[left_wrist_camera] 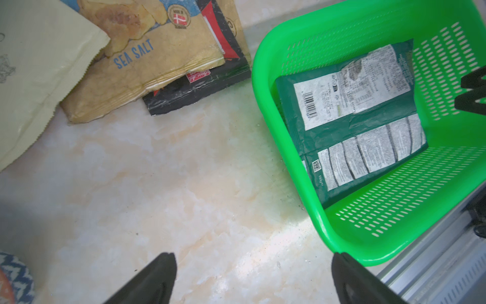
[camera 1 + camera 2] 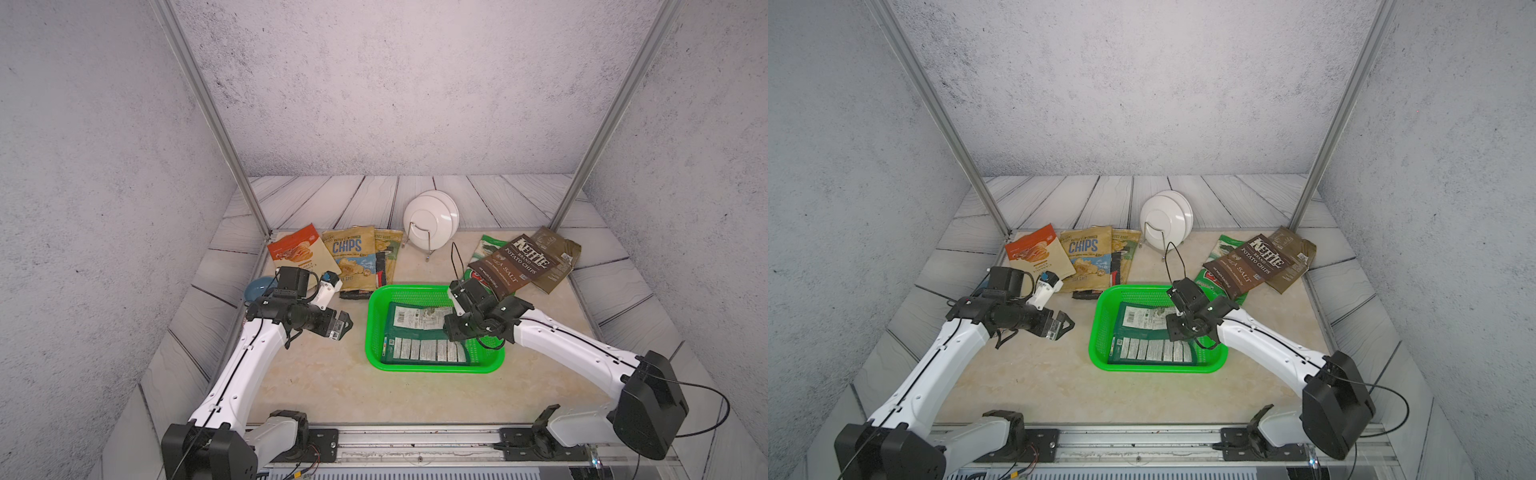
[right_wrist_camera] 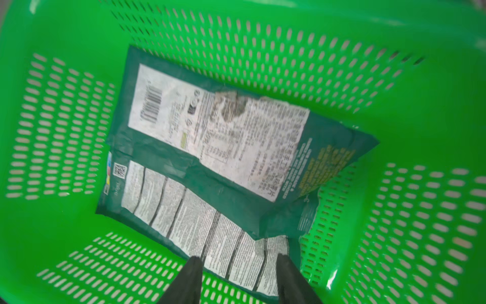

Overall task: Put the potato chips into the basket
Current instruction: Place the potato chip in the basket, then pick up the potato chip from the center of the board.

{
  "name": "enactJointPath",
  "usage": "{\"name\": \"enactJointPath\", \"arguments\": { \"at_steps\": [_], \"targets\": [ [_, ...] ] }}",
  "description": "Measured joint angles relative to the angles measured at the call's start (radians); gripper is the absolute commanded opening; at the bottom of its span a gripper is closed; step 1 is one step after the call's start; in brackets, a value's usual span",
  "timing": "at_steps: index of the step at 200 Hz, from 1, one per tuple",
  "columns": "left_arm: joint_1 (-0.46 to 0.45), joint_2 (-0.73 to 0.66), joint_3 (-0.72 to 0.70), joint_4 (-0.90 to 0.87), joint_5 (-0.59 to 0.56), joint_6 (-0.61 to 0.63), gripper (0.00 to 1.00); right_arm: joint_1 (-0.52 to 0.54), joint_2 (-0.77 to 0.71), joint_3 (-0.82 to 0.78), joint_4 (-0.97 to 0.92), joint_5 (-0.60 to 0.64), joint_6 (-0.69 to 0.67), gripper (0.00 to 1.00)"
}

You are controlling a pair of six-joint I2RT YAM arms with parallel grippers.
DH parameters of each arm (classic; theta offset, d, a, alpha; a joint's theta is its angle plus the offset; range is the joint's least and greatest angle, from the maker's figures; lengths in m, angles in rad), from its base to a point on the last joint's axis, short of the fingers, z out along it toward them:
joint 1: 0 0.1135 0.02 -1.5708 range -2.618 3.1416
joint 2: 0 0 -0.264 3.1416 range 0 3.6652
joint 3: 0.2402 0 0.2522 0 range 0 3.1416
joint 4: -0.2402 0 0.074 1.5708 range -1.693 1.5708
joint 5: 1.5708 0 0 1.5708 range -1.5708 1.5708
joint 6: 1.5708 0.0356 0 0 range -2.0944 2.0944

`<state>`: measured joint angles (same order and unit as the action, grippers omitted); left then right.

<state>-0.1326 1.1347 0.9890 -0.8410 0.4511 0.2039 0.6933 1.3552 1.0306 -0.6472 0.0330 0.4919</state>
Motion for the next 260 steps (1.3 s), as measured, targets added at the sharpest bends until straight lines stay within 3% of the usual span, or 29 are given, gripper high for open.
{"name": "enactJointPath", "arguments": {
  "at_steps": [28, 113, 156, 200, 260],
  "targets": [
    [0.0, -0.005, 0.006, -0.025, 0.026, 0.035, 0.99, -0.111, -0.014, 0.025, 0.006, -0.01, -0.013, 0.52],
    [0.0, -0.015, 0.005, -0.031, 0.037, 0.039, 0.99, -0.648, -0.076, -0.082, 0.207, -0.195, 0.099, 0.52],
    [0.0, -0.014, 0.003, -0.031, 0.04, 0.039, 0.99, -0.856, 0.064, -0.099, 0.399, -0.296, 0.227, 0.51],
    [0.0, -0.004, 0.003, -0.031, 0.041, 0.039, 0.99, -0.972, 0.31, -0.052, 0.514, -0.394, 0.311, 0.5],
    [0.0, 0.005, 0.003, -0.031, 0.044, 0.039, 0.99, -0.997, 0.51, 0.075, 0.612, -0.452, 0.359, 0.48]
  ]
}}
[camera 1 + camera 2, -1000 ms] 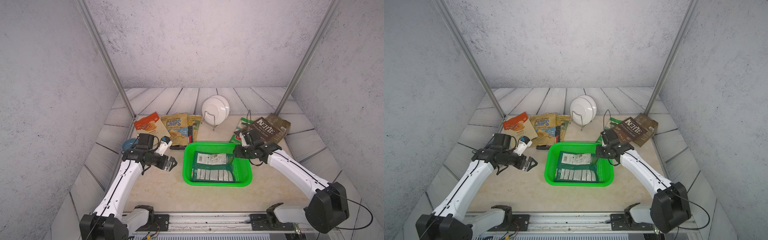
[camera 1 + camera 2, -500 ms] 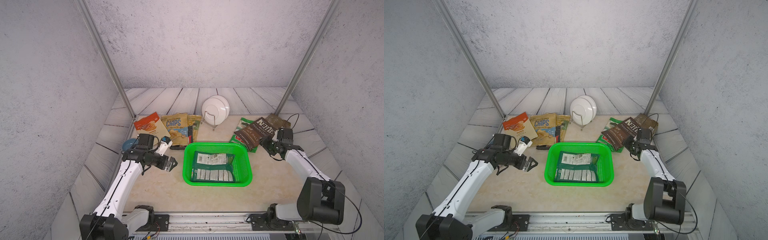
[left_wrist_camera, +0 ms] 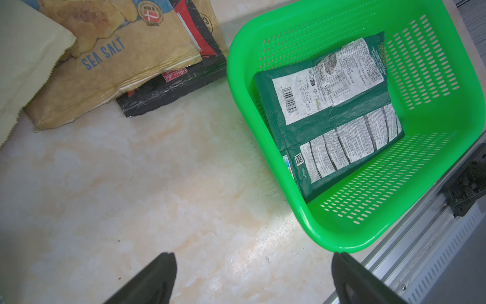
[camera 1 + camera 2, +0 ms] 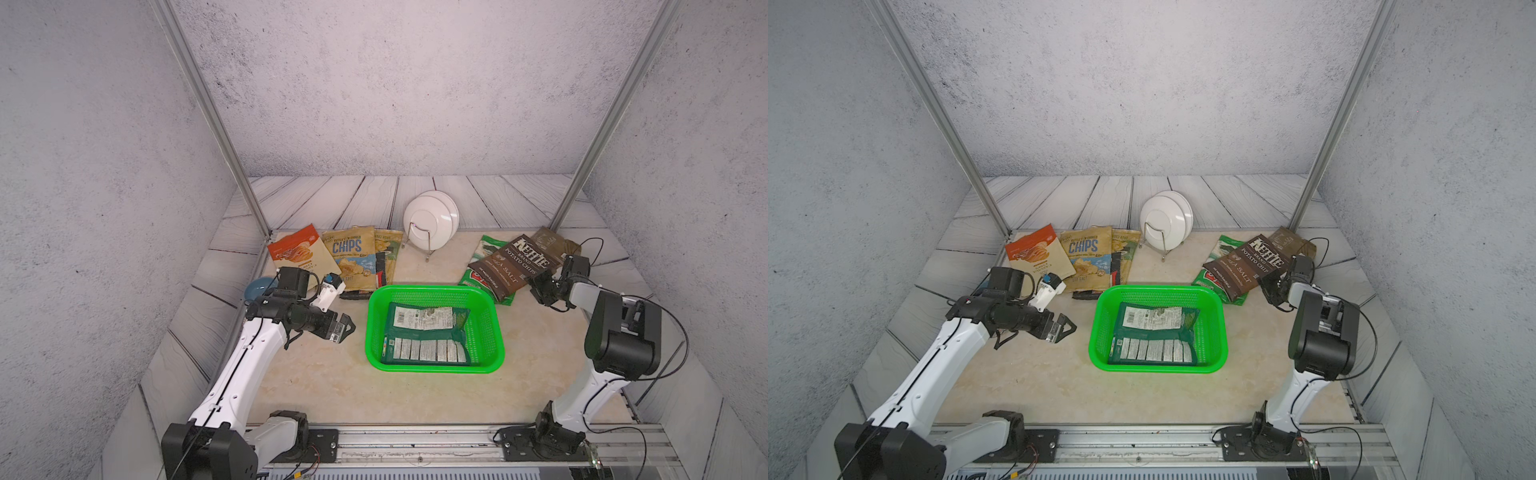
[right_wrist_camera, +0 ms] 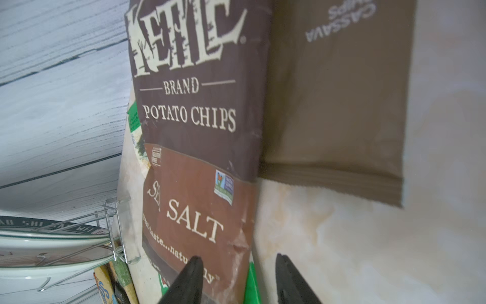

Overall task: Put the potato chips into the basket
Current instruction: Pick up the potato chip from the center of the board.

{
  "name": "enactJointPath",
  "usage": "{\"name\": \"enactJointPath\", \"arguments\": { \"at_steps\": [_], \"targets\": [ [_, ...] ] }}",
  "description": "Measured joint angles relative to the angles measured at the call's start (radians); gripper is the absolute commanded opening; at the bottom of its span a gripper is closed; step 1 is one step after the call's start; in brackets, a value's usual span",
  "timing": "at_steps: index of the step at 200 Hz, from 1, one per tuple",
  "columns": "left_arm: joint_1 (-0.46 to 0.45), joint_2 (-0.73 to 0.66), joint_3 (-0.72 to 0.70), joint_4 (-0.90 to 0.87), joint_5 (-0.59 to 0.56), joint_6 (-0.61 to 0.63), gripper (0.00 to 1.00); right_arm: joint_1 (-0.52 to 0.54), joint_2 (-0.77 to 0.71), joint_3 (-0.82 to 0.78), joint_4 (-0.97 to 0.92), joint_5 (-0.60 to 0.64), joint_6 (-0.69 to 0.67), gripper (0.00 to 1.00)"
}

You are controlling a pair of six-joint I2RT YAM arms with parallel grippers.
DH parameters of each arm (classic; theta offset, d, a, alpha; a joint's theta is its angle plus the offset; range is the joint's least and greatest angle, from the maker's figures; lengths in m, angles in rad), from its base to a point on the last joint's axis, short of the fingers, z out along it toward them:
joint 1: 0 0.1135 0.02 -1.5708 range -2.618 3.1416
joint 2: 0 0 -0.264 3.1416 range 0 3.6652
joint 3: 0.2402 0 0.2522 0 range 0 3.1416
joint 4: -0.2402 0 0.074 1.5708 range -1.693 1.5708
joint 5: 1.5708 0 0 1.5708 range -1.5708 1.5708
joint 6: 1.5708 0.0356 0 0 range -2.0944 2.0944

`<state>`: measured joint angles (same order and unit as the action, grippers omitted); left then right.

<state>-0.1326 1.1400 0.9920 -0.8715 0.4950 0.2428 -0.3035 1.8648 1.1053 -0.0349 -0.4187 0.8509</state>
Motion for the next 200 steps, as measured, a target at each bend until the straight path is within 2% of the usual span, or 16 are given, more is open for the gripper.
{"name": "enactJointPath", "arguments": {
  "at_steps": [67, 90, 122, 146, 156, 162, 182, 200],
  "targets": [
    [0.0, 0.0, 0.0, 0.0, 0.0, 0.0, 0.99, -0.002, 0.117, 0.078, 0.036, -0.021, 0.01, 0.48],
    [0.0, 0.0, 0.0, 0.0, 0.0, 0.0, 0.99, -0.007, 0.132, 0.103, 0.037, -0.023, 0.005, 0.45],
    [0.0, 0.0, 0.0, 0.0, 0.0, 0.0, 0.99, -0.017, 0.159, 0.135, 0.051, -0.037, 0.0, 0.34],
    [0.0, 0.0, 0.0, 0.0, 0.0, 0.0, 0.99, -0.02, 0.169, 0.136, 0.056, -0.047, -0.011, 0.14],
    [0.0, 0.0, 0.0, 0.0, 0.0, 0.0, 0.99, -0.021, 0.17, 0.136, 0.056, -0.051, -0.017, 0.11],
    [0.0, 0.0, 0.0, 0.0, 0.0, 0.0, 0.99, -0.021, 0.17, 0.135, 0.063, -0.054, -0.016, 0.06],
    [0.0, 0.0, 0.0, 0.0, 0.0, 0.0, 0.99, -0.021, 0.169, 0.129, 0.095, -0.063, -0.018, 0.0],
    [0.0, 0.0, 0.0, 0.0, 0.0, 0.0, 0.99, -0.021, 0.161, 0.108, 0.118, -0.066, -0.022, 0.0]
  ]
}}
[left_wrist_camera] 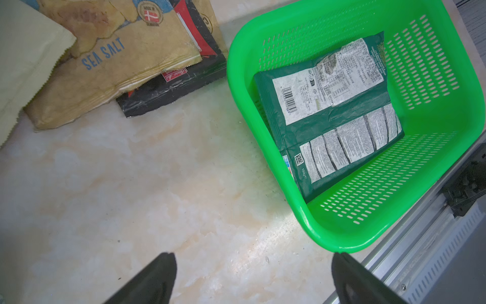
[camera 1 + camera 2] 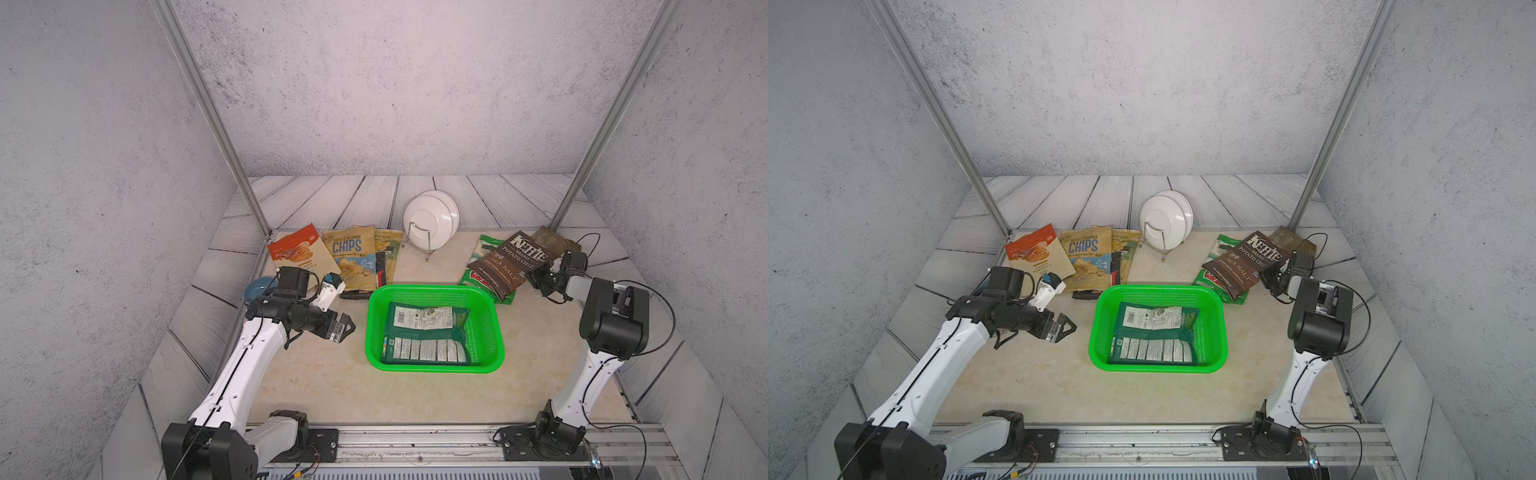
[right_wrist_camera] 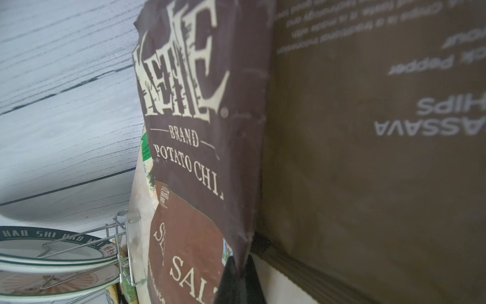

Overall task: Put the potato chips into the basket
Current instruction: Pick up the potato chip from the center of the board.

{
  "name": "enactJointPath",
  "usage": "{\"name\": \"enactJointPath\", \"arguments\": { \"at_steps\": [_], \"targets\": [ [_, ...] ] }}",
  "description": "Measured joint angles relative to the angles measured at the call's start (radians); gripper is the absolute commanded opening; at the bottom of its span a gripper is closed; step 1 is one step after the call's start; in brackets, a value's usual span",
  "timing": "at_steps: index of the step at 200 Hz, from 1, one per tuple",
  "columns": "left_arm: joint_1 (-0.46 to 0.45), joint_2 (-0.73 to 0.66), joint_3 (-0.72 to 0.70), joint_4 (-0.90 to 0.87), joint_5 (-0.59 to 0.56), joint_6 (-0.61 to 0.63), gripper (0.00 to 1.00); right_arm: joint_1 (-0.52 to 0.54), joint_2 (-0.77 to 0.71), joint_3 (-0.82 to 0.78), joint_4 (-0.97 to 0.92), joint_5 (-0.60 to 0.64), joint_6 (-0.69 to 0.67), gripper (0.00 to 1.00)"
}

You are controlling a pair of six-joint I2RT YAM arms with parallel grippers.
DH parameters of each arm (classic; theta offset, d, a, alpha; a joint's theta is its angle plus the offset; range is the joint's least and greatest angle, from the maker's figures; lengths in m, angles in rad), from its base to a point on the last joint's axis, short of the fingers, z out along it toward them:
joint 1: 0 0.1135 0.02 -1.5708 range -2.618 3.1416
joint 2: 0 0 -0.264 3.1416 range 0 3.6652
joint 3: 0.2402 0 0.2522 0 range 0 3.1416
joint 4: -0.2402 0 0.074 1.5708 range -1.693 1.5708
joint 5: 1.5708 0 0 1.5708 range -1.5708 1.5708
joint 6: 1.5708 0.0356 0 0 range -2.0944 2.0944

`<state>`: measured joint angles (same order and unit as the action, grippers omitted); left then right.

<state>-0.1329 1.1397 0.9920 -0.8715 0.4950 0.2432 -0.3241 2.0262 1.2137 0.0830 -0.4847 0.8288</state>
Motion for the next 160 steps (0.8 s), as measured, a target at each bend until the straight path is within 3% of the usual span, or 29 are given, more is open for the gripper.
{"name": "enactJointPath", "arguments": {
  "at_steps": [35, 83, 160],
  "targets": [
    [0.0, 0.0, 0.0, 0.0, 0.0, 0.0, 0.99, 0.0, -0.075, -0.078, 0.013, -0.008, 0.0, 0.0],
    [0.0, 0.0, 0.0, 0.0, 0.0, 0.0, 0.99, 0.024, -0.298, -0.186, 0.027, -0.011, 0.0, 0.0],
    [0.0, 0.0, 0.0, 0.0, 0.0, 0.0, 0.99, 0.088, -0.585, -0.205, -0.012, -0.002, -0.047, 0.0]
  ]
}}
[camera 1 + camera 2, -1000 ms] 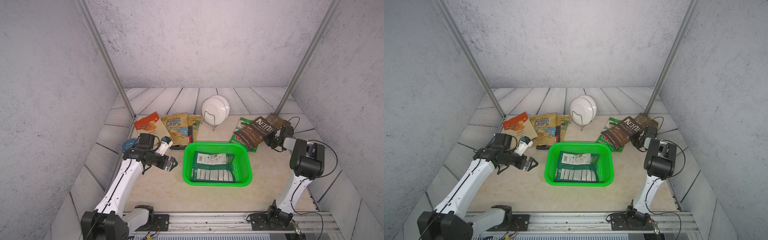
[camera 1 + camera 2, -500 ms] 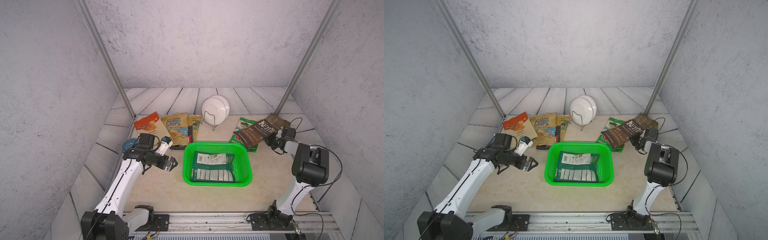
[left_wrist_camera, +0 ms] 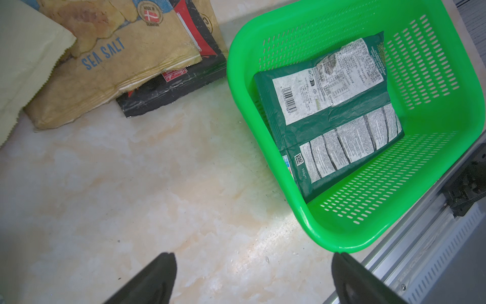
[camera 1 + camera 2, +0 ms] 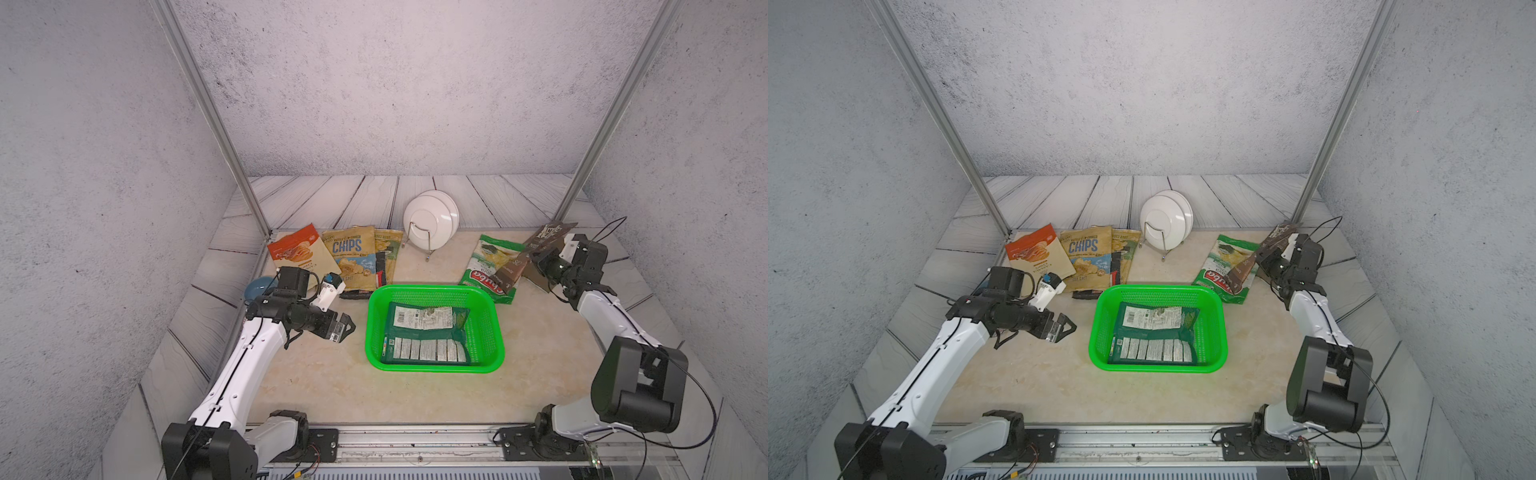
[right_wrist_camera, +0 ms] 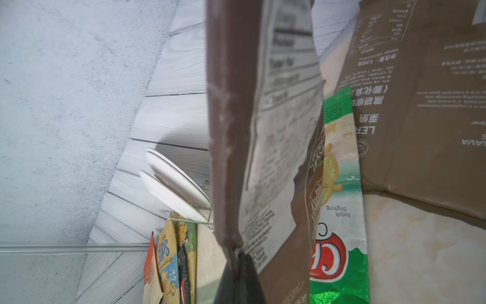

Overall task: Put the potato chips into the basket
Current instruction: Pick up the potato chip from the center of the board.

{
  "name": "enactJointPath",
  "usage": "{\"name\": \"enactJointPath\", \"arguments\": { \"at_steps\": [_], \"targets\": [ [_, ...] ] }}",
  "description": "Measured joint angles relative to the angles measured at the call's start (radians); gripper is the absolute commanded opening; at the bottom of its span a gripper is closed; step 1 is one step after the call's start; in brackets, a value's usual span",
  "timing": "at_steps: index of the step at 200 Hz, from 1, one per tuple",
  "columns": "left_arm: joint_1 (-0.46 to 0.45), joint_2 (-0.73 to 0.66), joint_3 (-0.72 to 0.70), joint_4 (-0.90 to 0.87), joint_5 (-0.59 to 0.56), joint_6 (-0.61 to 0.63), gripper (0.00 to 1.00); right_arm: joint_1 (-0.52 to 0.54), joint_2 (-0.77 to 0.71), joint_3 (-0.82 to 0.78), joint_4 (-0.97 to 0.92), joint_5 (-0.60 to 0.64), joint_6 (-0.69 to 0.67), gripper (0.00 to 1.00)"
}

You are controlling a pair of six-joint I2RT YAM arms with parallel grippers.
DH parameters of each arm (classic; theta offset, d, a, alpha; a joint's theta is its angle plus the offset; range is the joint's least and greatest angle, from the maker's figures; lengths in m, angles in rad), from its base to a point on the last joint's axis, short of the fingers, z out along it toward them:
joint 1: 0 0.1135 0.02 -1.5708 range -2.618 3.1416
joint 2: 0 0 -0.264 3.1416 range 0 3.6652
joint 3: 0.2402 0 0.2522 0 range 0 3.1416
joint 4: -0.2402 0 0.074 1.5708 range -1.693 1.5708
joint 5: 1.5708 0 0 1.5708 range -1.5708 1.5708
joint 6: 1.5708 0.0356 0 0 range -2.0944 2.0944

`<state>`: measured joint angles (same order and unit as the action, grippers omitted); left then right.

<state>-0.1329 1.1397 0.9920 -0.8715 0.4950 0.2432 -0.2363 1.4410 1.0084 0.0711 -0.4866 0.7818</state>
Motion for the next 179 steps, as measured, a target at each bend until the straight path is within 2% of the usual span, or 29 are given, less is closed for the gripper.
{"name": "enactJointPath", "arguments": {
  "at_steps": [34, 91, 143, 179],
  "targets": [
    [0.0, 0.0, 0.0, 0.0, 0.0, 0.0, 0.99, 0.048, -0.109, 0.0, -0.064, 0.042, -0.035, 0.0],
    [0.0, 0.0, 0.0, 0.0, 0.0, 0.0, 0.99, 0.188, -0.35, 0.018, -0.187, 0.124, -0.126, 0.0],
    [0.0, 0.0, 0.0, 0.001, -0.001, -0.002, 0.99, 0.29, -0.433, 0.051, -0.251, 0.093, -0.158, 0.0],
    [0.0, 0.0, 0.0, 0.008, -0.006, -0.007, 0.99, 0.417, -0.477, 0.05, -0.276, 0.1, -0.169, 0.0]
  ]
}}
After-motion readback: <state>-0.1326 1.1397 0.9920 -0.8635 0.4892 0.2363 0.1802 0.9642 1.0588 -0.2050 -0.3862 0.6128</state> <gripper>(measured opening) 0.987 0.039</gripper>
